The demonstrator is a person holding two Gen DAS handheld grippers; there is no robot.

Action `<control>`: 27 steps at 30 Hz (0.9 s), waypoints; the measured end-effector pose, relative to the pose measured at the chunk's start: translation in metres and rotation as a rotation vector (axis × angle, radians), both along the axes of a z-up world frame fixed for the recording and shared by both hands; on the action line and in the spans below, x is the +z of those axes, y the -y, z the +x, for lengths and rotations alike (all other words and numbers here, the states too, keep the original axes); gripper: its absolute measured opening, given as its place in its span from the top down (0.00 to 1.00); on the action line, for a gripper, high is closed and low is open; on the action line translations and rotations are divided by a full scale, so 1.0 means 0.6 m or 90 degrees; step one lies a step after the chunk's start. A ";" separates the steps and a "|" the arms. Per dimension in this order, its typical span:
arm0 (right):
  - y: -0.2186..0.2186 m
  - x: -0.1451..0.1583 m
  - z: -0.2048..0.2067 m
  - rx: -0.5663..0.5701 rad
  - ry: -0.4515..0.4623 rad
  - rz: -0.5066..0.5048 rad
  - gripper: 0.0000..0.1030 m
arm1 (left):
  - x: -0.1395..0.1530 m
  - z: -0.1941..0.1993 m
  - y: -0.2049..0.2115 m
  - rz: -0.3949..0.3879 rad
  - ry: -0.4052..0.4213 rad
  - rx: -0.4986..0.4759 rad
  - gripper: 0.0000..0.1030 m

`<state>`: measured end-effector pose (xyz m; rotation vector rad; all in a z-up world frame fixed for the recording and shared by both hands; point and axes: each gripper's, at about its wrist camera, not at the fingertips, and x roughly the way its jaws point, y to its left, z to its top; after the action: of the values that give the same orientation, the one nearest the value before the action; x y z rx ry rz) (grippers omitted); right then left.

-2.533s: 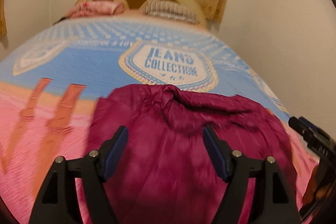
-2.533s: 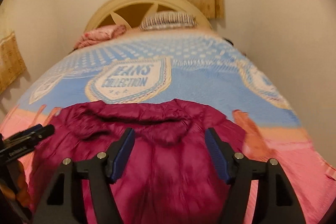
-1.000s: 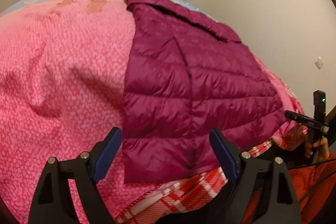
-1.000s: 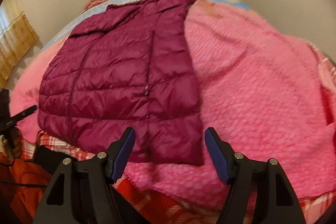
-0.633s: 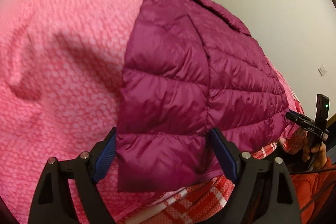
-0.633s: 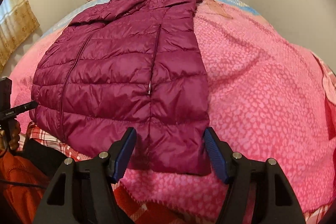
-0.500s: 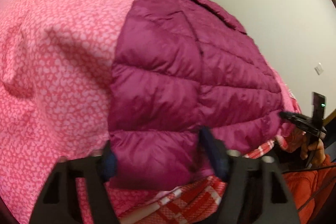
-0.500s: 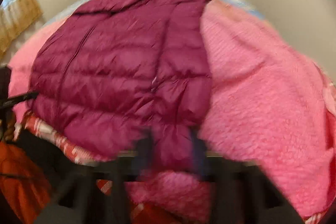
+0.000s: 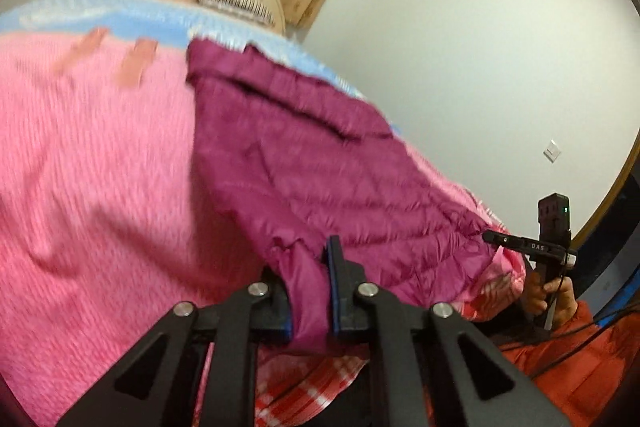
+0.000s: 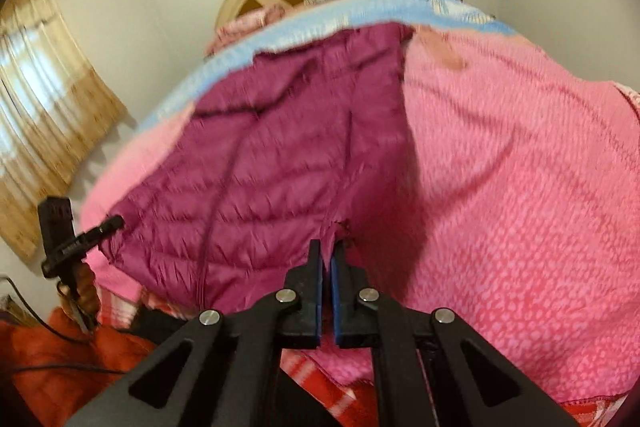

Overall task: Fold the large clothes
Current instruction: 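Grasp the jacket edge with both grippers and lift it toward the collar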

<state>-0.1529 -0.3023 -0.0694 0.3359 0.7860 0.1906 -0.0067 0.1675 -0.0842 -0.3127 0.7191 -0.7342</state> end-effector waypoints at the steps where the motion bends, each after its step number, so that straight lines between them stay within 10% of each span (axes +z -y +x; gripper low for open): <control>1: 0.002 0.008 0.000 -0.003 0.010 0.005 0.98 | 0.015 -0.002 -0.001 -0.005 0.012 0.002 0.88; 17: 0.032 0.095 -0.073 -0.019 0.082 0.073 0.98 | 0.104 -0.048 0.004 -0.054 0.135 -0.060 0.89; 27: 0.080 0.172 0.079 -0.028 0.118 0.121 0.98 | 0.154 0.124 0.008 -0.028 0.063 0.089 0.89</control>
<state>-0.1052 -0.3501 0.0339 0.5078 0.5772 0.2516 0.0678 0.1625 0.0081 -0.3601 0.5816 -0.6288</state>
